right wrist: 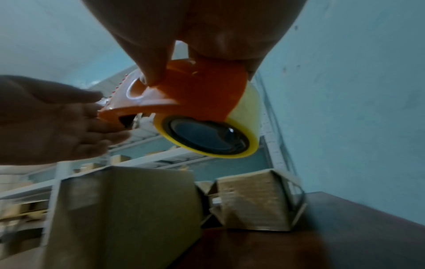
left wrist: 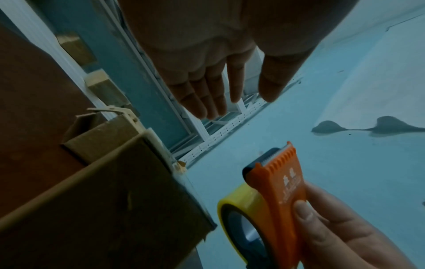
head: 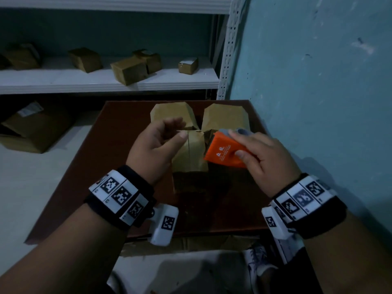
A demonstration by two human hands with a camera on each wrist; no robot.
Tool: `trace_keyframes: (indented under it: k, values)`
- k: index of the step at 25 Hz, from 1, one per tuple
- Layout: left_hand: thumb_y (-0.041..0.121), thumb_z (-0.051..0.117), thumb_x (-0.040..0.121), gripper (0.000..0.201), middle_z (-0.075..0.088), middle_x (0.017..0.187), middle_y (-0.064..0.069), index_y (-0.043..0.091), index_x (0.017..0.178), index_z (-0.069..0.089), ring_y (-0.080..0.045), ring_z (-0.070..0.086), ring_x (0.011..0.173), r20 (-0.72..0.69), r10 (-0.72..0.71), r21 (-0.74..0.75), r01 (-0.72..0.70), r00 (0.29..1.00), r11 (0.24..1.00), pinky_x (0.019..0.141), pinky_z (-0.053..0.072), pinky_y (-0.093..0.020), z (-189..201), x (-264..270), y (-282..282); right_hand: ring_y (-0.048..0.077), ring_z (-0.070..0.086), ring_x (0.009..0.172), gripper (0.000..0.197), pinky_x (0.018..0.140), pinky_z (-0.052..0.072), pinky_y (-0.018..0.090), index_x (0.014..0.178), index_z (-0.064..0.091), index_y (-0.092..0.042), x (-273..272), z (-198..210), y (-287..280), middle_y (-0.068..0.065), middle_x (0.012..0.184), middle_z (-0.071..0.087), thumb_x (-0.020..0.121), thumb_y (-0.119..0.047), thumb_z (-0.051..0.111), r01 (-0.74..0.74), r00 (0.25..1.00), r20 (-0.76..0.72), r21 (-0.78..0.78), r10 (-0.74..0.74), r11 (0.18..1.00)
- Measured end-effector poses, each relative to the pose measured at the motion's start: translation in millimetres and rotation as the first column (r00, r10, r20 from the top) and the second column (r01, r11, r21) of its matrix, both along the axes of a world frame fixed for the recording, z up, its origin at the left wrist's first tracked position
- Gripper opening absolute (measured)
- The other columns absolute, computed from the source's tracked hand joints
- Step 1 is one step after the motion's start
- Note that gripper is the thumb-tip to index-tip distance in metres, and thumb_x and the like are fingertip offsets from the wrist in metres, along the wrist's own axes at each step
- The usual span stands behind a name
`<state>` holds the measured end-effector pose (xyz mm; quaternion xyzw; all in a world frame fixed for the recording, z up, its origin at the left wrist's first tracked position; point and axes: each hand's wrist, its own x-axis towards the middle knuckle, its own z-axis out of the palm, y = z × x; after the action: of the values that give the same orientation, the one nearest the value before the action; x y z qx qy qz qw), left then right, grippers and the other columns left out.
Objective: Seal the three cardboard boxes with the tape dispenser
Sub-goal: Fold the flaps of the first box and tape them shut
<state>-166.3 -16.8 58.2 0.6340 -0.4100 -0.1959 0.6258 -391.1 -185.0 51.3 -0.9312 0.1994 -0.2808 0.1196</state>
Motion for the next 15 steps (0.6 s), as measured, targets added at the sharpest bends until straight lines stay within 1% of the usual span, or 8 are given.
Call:
trace_keyframes:
  k: [3, 4, 5, 7, 10, 12, 13, 15]
  values:
    - [0.049, 0.073, 0.085, 0.046, 0.073, 0.127, 0.002, 0.032, 0.128, 0.066, -0.017, 0.069, 0.117, -0.073, -0.176, 0.067, 0.181, 0.982, 0.981, 0.094, 0.057, -0.037, -3.9, -0.7, 1.1, 0.018, 0.061, 0.103, 0.051, 0.089, 0.049, 0.044, 0.155, 0.049, -0.028, -0.2, 0.0, 10.5, 0.002, 0.117, 0.068, 0.107, -0.042, 0.042, -0.071, 0.997, -0.006, -0.020, 0.071, 0.997]
    - [0.052, 0.073, 0.084, 0.046, 0.074, 0.125, 0.002, 0.034, 0.125, 0.069, -0.017, 0.070, 0.115, -0.085, -0.207, 0.095, 0.214, 0.975, 0.972, 0.093, 0.057, -0.038, -6.0, -0.3, 2.3, 0.016, 0.060, 0.103, 0.051, 0.089, 0.049, 0.044, 0.156, 0.048, -0.028, 0.5, 0.2, 11.8, 0.001, 0.116, 0.067, 0.107, -0.042, 0.041, -0.091, 0.996, -0.006, -0.024, 0.091, 0.996]
    - [0.051, 0.074, 0.086, 0.041, 0.075, 0.122, 0.001, 0.033, 0.123, 0.072, -0.017, 0.071, 0.113, -0.092, -0.229, 0.113, 0.239, 0.969, 0.964, 0.093, 0.056, -0.040, -7.7, 0.5, 3.6, 0.014, 0.059, 0.104, 0.051, 0.089, 0.049, 0.044, 0.156, 0.048, -0.028, 1.1, 0.4, 12.9, 0.000, 0.116, 0.066, 0.108, -0.043, 0.041, -0.107, 0.994, -0.006, -0.023, 0.107, 0.994]
    - [0.043, 0.074, 0.091, 0.028, 0.078, 0.112, -0.003, 0.026, 0.114, 0.076, -0.020, 0.074, 0.104, -0.071, -0.251, 0.117, 0.258, 0.965, 0.959, 0.088, 0.056, -0.039, -9.0, 2.2, 6.0, 0.013, 0.059, 0.104, 0.051, 0.090, 0.050, 0.045, 0.157, 0.047, -0.029, 2.9, 0.2, 15.2, -0.001, 0.117, 0.066, 0.108, -0.043, 0.042, -0.127, 0.992, 0.001, -0.016, 0.127, 0.992]
    - [0.040, 0.074, 0.089, 0.020, 0.078, 0.094, -0.004, 0.021, 0.093, 0.076, -0.020, 0.073, 0.089, -0.055, -0.235, 0.102, 0.239, 0.971, 0.966, 0.081, 0.055, -0.037, -5.3, 2.3, 8.9, 0.010, 0.056, 0.105, 0.050, 0.089, 0.050, 0.042, 0.157, 0.046, -0.031, 4.9, 0.1, 19.6, -0.004, 0.118, 0.064, 0.108, -0.044, 0.042, -0.144, 0.990, 0.006, -0.001, 0.144, 0.990]
    - [0.038, 0.076, 0.088, 0.017, 0.077, 0.088, -0.003, 0.021, 0.088, 0.074, -0.017, 0.071, 0.083, -0.053, -0.210, 0.100, 0.214, 0.976, 0.972, 0.078, 0.054, -0.036, -6.3, 3.9, 9.0, 0.005, 0.054, 0.102, 0.051, 0.086, 0.049, 0.037, 0.157, 0.045, -0.032, 5.7, 0.4, 22.0, -0.008, 0.115, 0.061, 0.108, -0.046, 0.042, -0.161, 0.987, 0.003, 0.011, 0.161, 0.987]
    - [0.038, 0.077, 0.088, 0.017, 0.076, 0.086, -0.002, 0.021, 0.086, 0.074, -0.017, 0.071, 0.081, -0.054, -0.198, 0.104, 0.203, 0.979, 0.974, 0.076, 0.055, -0.035, -6.0, 3.5, 9.0, 0.005, 0.055, 0.099, 0.051, 0.084, 0.050, 0.035, 0.157, 0.044, -0.034, 6.0, 0.7, 22.7, -0.009, 0.113, 0.061, 0.108, -0.048, 0.042, -0.164, 0.986, -0.006, 0.019, 0.165, 0.986]
    - [0.041, 0.078, 0.086, 0.024, 0.075, 0.083, -0.003, 0.017, 0.085, 0.073, -0.015, 0.069, 0.077, -0.071, -0.177, 0.115, 0.184, 0.982, 0.976, 0.073, 0.055, -0.030, -4.2, -0.6, 9.7, 0.006, 0.058, 0.098, 0.054, 0.082, 0.053, 0.034, 0.157, 0.044, -0.037, 6.6, 1.5, 24.0, -0.009, 0.112, 0.061, 0.107, -0.056, 0.038, -0.153, 0.987, -0.039, 0.060, 0.155, 0.986]
